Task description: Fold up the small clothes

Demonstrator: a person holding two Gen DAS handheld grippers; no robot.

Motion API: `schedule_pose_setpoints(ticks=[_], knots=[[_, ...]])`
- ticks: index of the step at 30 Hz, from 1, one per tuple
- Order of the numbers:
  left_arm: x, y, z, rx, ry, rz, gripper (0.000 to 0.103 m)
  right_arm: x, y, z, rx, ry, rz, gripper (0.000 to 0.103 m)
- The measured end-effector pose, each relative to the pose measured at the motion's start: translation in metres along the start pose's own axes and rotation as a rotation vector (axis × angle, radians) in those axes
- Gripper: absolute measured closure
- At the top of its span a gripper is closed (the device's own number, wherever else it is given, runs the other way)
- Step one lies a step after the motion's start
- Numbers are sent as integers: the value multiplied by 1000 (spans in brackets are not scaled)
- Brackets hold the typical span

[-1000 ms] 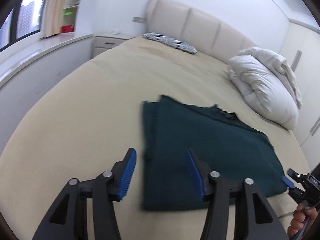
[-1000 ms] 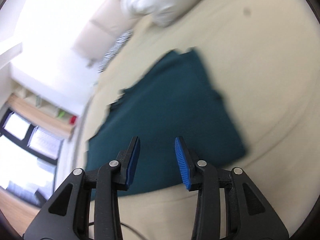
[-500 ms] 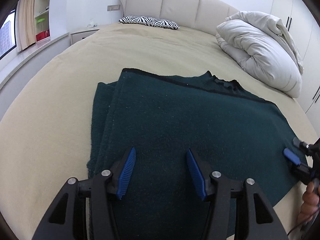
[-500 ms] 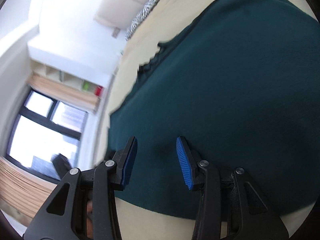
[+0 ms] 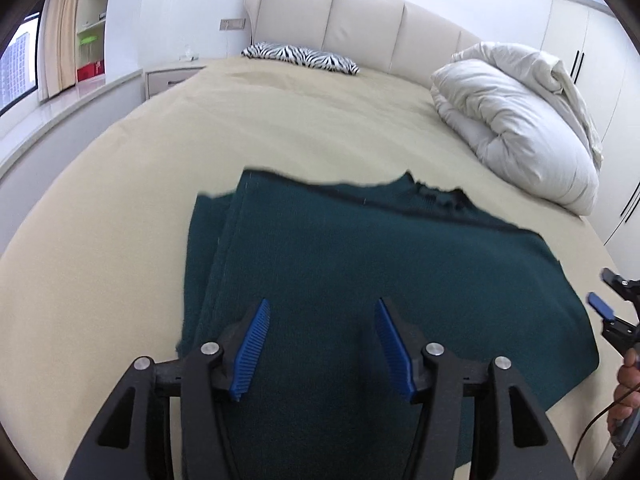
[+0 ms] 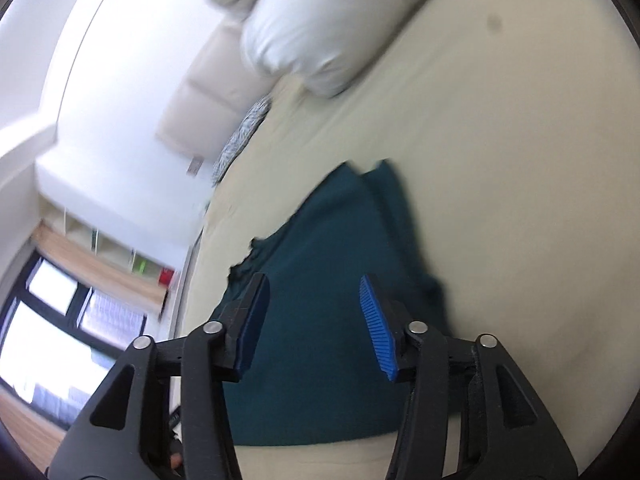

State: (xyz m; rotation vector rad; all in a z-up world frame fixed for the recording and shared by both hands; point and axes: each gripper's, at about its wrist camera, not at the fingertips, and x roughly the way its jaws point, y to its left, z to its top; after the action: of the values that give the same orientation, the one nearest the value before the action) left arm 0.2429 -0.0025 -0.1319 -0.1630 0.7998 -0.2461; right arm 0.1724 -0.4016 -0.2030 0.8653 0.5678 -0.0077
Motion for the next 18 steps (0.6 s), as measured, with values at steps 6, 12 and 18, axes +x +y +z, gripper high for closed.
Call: schedule_pose_setpoints(ticks=[6, 12, 18], knots=[[32, 4, 40, 45, -18, 66, 40, 101, 48, 15, -106, 184, 32, 54], [68, 35, 38, -71, 17, 31, 38, 190, 63, 25, -129, 248, 8, 54], [70, 40, 37, -81, -4, -1, 34, 173, -7, 65, 70, 72, 38, 77]])
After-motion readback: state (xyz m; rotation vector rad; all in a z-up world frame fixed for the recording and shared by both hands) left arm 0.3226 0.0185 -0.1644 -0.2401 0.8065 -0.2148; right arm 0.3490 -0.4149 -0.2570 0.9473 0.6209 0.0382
